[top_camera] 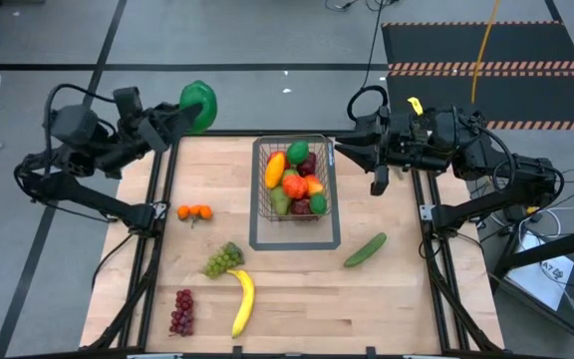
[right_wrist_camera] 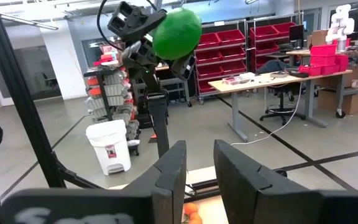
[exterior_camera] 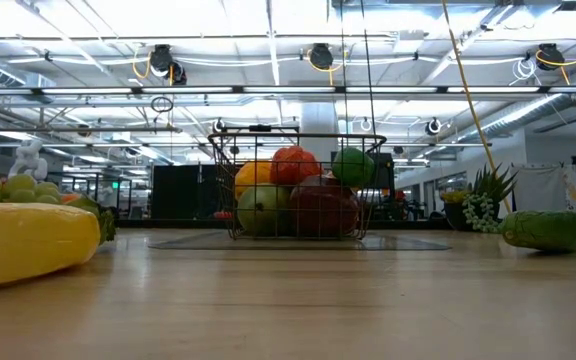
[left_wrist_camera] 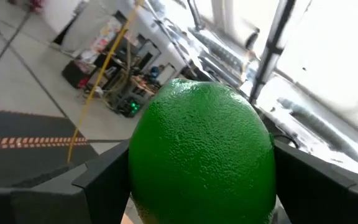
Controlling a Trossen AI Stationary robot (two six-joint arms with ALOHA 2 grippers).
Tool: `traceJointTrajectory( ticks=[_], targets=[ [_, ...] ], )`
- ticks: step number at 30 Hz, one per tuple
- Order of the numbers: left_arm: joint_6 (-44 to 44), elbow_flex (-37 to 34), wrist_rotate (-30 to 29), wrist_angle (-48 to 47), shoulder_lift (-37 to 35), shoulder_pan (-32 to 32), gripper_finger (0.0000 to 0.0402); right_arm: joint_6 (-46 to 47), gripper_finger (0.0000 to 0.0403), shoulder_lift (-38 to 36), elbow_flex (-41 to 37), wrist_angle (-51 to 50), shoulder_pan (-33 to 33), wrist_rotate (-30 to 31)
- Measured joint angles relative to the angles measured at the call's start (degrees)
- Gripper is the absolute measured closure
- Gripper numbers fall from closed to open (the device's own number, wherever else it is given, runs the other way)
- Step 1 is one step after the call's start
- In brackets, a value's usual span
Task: Build produce basket
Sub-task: Put the green lime into the gold wire basket
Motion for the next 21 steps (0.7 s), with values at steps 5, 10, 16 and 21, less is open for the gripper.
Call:
traceJointTrajectory(
  ticks=[5,10,16,21],
  targets=[
    [-4.3,0.0,-1.5,0.8,1.2,0.0,0.0069,0.0,0.0328,-0.1,0.0,-0.1,0.0,0.0],
    [-12.6,0.0,-3.0,3.3,2.6,0.0,0.0069,2.5,0.0328,-0.8,0.0,-0.2,0.0,-3.5],
    [-15.4,0.0,-2.9,6.9,4.3,0.0,0.0069,3.1,0.0328,-1.5,0.0,-0.6,0.0,-7.7],
    [-10.3,0.0,-2.2,12.1,6.2,0.0,0.0069,3.0,0.0328,-2.0,0.0,-0.4,0.0,-8.4]
  ],
)
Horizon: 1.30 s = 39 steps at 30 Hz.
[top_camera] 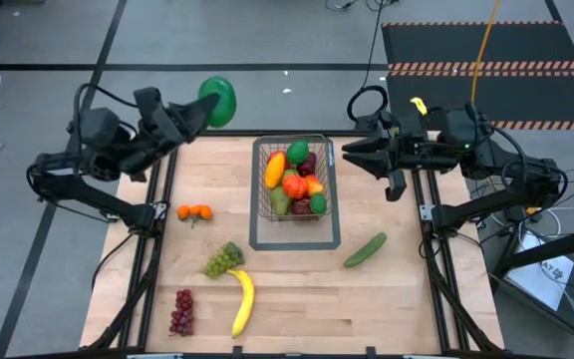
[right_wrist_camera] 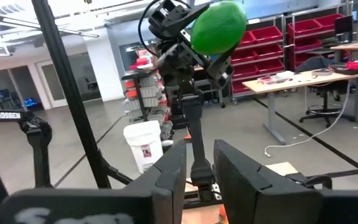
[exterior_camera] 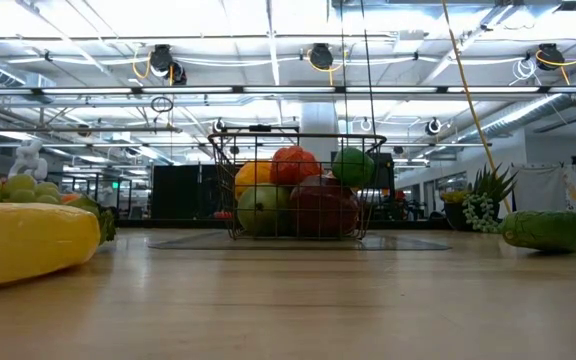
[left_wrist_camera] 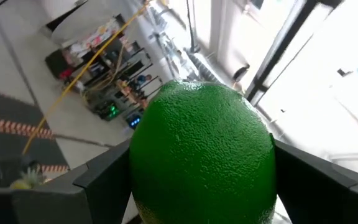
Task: Build produce basket
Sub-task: Put the green lime into the gold wire basket
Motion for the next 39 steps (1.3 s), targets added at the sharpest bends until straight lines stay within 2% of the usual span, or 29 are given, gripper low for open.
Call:
traceJointTrajectory(
  ticks=[11,20,25,39],
  targets=[
    [22.4,0.0,3.7,6.0,2.6,0.6,0.0069,0.2,0.0328,-0.4,0.0,0.0,0.0,-0.6],
    [37.0,0.0,11.0,6.9,2.5,2.3,0.0069,4.2,0.0328,-0.5,0.0,0.0,0.0,-0.5],
    [42.1,0.0,15.5,6.4,2.5,2.2,0.0069,7.6,0.0328,-0.5,0.0,0.0,0.0,-0.5],
    [55.9,0.0,16.9,3.8,2.5,2.1,0.0069,17.5,0.0328,-0.2,0.0,0.0,0.0,2.9]
  ],
)
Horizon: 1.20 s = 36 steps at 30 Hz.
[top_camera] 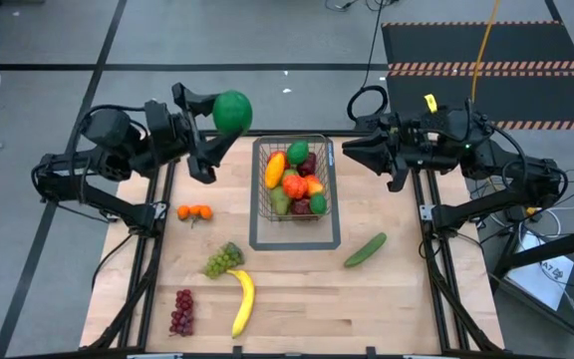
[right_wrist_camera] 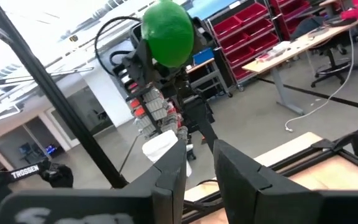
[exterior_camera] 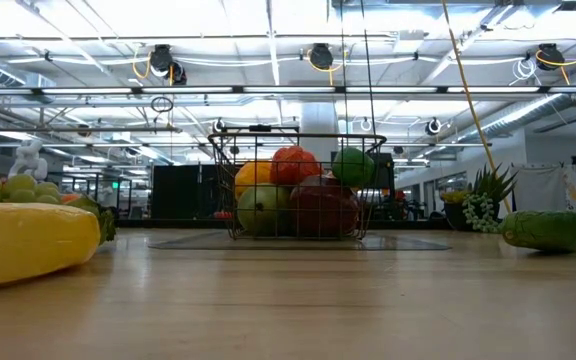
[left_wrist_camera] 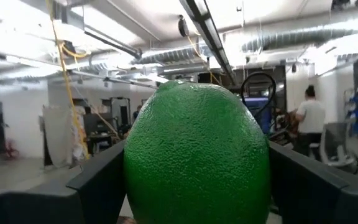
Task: Build produce basket
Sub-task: Put the green lime into the gold wire basket
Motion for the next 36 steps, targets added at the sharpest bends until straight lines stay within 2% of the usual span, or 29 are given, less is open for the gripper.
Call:
traceJointTrajectory(
  ticks=[4,7,18,29,36],
  targets=[
    [6.4,0.0,1.2,-0.4,0.0,0.0,0.0069,0.1,0.0328,0.0,0.0,0.0,0.0,0.7],
    [7.8,0.0,1.3,-1.0,0.0,0.3,0.0069,0.6,0.0328,0.0,0.0,0.0,0.0,1.5],
    [-5.6,0.0,1.4,-4.3,0.6,3.3,0.0069,1.5,0.0328,0.0,0.0,0.0,0.0,1.5],
    [-11.2,0.0,1.3,-4.7,2.9,6.2,0.0069,-3.8,0.0328,0.0,0.0,-2.6,0.0,1.5],
    [-13.3,0.0,1.3,-4.8,6.5,10.6,0.0069,-7.0,0.0328,-0.6,0.0,-5.2,0.0,1.5]
  ],
)
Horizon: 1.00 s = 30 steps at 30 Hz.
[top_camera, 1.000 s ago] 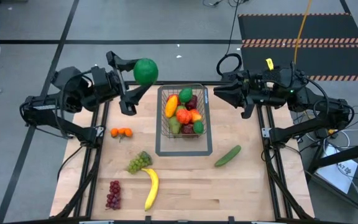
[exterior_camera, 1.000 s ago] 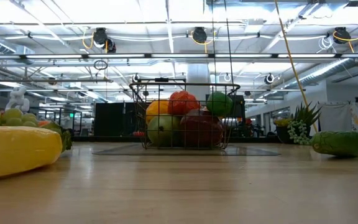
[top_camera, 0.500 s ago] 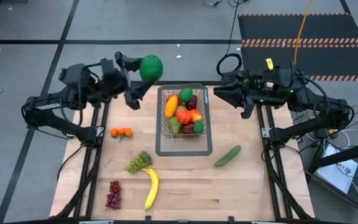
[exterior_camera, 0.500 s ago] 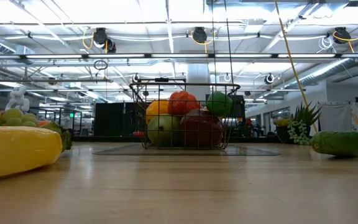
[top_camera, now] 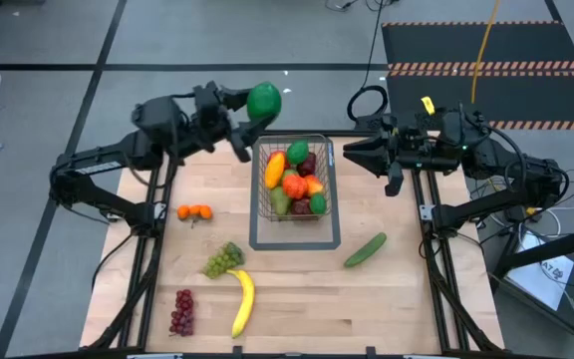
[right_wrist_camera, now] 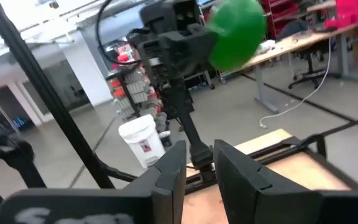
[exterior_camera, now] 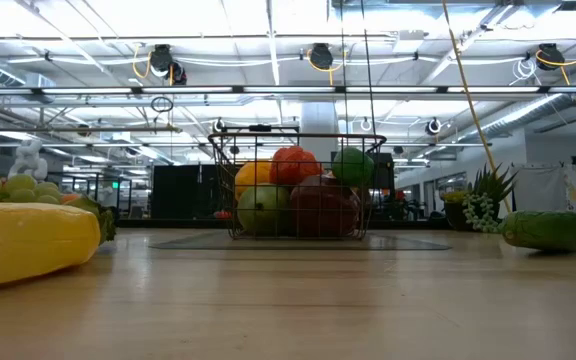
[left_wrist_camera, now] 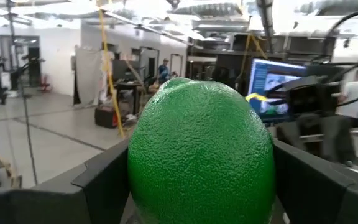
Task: Build produce basket
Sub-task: Put the green lime into the gold wire basket
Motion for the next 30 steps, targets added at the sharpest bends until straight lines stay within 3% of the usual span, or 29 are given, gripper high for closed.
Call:
traceJointTrajectory(
  ticks=[11,21,30],
  targets=[
    [-3.5,0.0,0.0,-2.1,6.5,4.9,0.0069,-13.1,0.0328,-4.4,0.0,-3.8,-2.8,0.0],
    [-9.1,0.0,1.9,-11.0,12.9,6.8,0.0069,-17.2,0.0328,-7.2,0.0,-7.2,-6.5,0.0],
    [-19.2,0.0,9.2,-14.1,22.7,7.7,0.0069,-18.9,0.0328,-7.3,0.0,-8.8,-10.2,0.0]
  ],
)
